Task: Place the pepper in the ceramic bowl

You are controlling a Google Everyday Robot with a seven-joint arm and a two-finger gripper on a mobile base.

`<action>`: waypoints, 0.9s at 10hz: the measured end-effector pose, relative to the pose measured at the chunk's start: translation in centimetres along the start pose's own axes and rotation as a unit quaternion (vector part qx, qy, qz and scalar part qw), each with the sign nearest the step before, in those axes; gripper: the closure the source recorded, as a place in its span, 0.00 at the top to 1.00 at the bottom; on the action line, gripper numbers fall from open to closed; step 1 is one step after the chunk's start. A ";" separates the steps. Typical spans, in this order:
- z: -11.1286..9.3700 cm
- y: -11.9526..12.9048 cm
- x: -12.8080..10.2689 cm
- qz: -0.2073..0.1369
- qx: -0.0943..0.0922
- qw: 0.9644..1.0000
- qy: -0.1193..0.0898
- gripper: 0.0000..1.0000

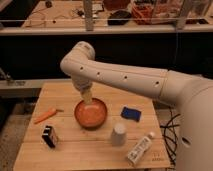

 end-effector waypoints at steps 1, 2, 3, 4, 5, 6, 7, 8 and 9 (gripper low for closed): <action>0.1 -0.2 -0.5 -0.004 0.000 1.000 -0.002 0.80; 0.3 -0.6 -1.3 -0.010 0.001 1.000 -0.004 0.80; 0.6 -1.3 -2.7 -0.017 0.002 1.000 -0.009 0.80; 0.8 -1.6 -3.1 -0.019 0.004 1.000 -0.012 0.80; 1.0 -1.8 -3.4 -0.022 0.004 1.000 -0.015 0.80; 1.1 -2.0 -3.5 -0.027 0.004 0.999 -0.016 0.80; 1.3 -2.2 -3.9 -0.034 0.003 0.999 -0.020 0.80; 1.6 -2.4 -4.4 -0.038 0.002 0.999 -0.024 0.80; 2.0 -2.9 -5.3 -0.044 0.002 0.999 -0.029 0.80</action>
